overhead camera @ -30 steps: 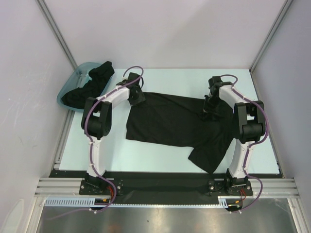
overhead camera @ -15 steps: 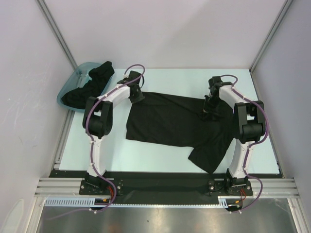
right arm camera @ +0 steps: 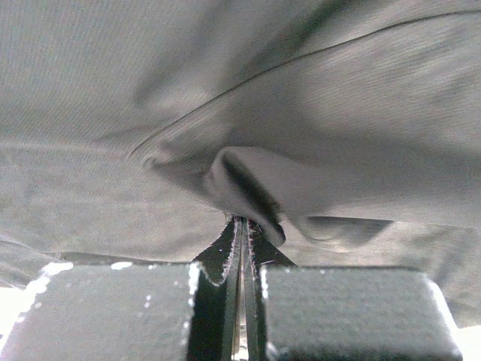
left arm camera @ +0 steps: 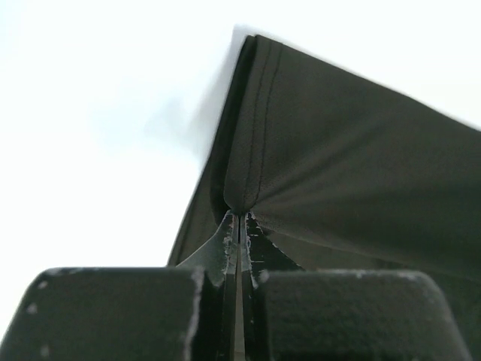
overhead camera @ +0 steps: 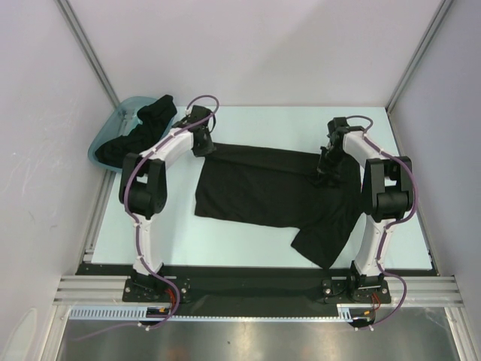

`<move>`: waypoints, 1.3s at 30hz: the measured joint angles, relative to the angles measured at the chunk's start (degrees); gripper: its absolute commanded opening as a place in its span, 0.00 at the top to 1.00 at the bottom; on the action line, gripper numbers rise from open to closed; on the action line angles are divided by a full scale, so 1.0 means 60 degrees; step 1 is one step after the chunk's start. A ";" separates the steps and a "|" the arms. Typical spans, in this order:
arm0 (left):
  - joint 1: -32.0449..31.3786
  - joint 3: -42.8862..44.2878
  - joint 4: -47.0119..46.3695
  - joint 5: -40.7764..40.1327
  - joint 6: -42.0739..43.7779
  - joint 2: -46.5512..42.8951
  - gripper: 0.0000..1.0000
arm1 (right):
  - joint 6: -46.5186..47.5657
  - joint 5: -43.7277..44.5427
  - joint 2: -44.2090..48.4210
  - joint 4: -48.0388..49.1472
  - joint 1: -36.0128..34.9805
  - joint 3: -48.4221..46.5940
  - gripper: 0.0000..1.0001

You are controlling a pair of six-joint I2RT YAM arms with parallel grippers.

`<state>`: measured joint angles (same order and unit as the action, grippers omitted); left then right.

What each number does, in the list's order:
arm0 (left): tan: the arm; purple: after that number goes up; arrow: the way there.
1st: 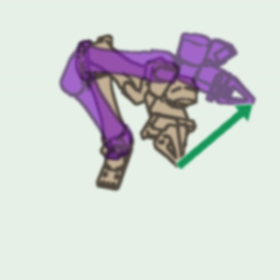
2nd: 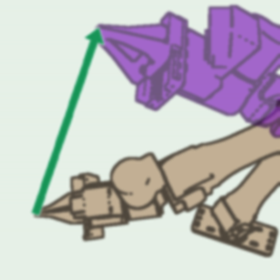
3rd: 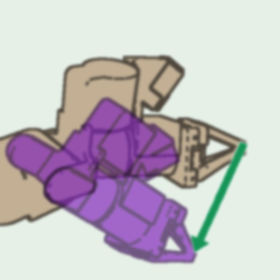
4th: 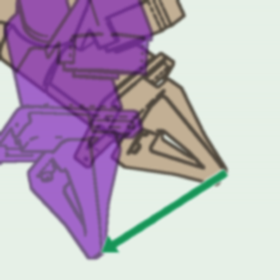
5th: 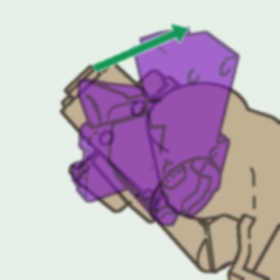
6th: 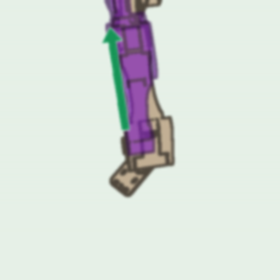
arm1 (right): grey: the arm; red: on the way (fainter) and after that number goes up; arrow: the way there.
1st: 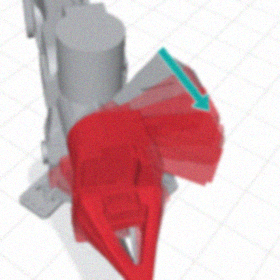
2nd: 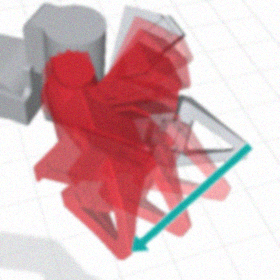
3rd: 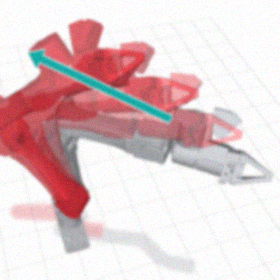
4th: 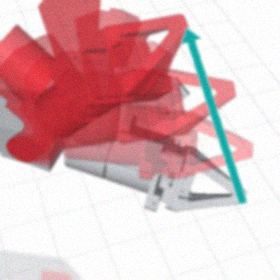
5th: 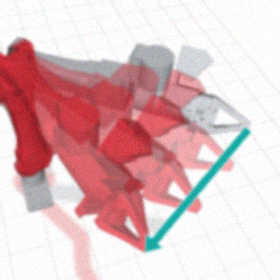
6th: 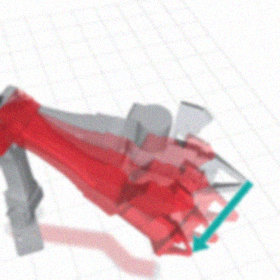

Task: Fold and stack the t-shirts
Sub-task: Fold the tshirt

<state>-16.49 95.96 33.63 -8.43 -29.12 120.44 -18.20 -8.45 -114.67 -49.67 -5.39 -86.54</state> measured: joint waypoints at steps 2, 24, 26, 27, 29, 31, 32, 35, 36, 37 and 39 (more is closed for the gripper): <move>0.0066 0.0000 -0.0004 0.0000 0.0117 -0.0022 1.00 | 0.0004 0.0000 0.0000 -0.0040 0.0124 -0.0073 1.00; 0.0120 -0.0787 -0.0670 0.0426 0.0503 -0.0525 0.51 | -0.0546 -0.0321 0.0663 0.0474 0.1563 -0.0488 0.58; 0.0124 -0.0765 -0.1137 0.0477 0.0455 -0.0678 0.54 | -0.0696 -0.0244 0.0382 0.0678 0.2029 -0.1086 0.58; 0.0127 -0.0703 -0.1362 0.0572 0.0444 -0.0688 0.57 | -0.0729 -0.0175 0.0157 0.0827 0.2266 -0.1421 0.59; 0.0146 -0.0423 -0.1647 0.0958 0.0412 -0.0557 0.58 | -0.0812 -0.0066 -0.0372 0.1020 0.2597 -0.2073 0.60; 0.0153 0.0022 -0.2033 0.1384 0.0342 -0.0229 0.64 | -0.0892 0.0004 -0.0849 0.1213 0.2772 -0.2459 0.66; 0.0153 0.0255 -0.2189 0.1577 0.0299 -0.0040 0.64 | -0.0933 0.0004 -0.1002 0.1264 0.2812 -0.2517 0.67; 0.0153 0.0605 -0.2612 0.1982 0.0117 0.0455 0.64 | -0.1009 0.0004 -0.1435 0.1286 0.2973 -0.2546 0.67; 0.0153 0.0634 -0.2663 0.2047 0.0087 0.0565 0.63 | -0.1027 0.0004 -0.1545 0.1286 0.3009 -0.2546 0.66; 0.0153 0.0637 -0.2725 0.2138 0.0044 0.0685 0.63 | -0.1035 -0.0004 -0.1621 0.1300 0.3049 -0.2546 0.66; 0.0157 0.0637 -0.2754 0.2269 -0.0062 0.0882 0.63 | -0.1024 -0.0011 -0.1738 0.1348 0.3136 -0.2546 0.66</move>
<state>-15.55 99.79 17.10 5.19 -29.50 125.73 -24.34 -8.51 -125.10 -41.58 13.43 -101.82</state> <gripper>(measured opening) 0.367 0.338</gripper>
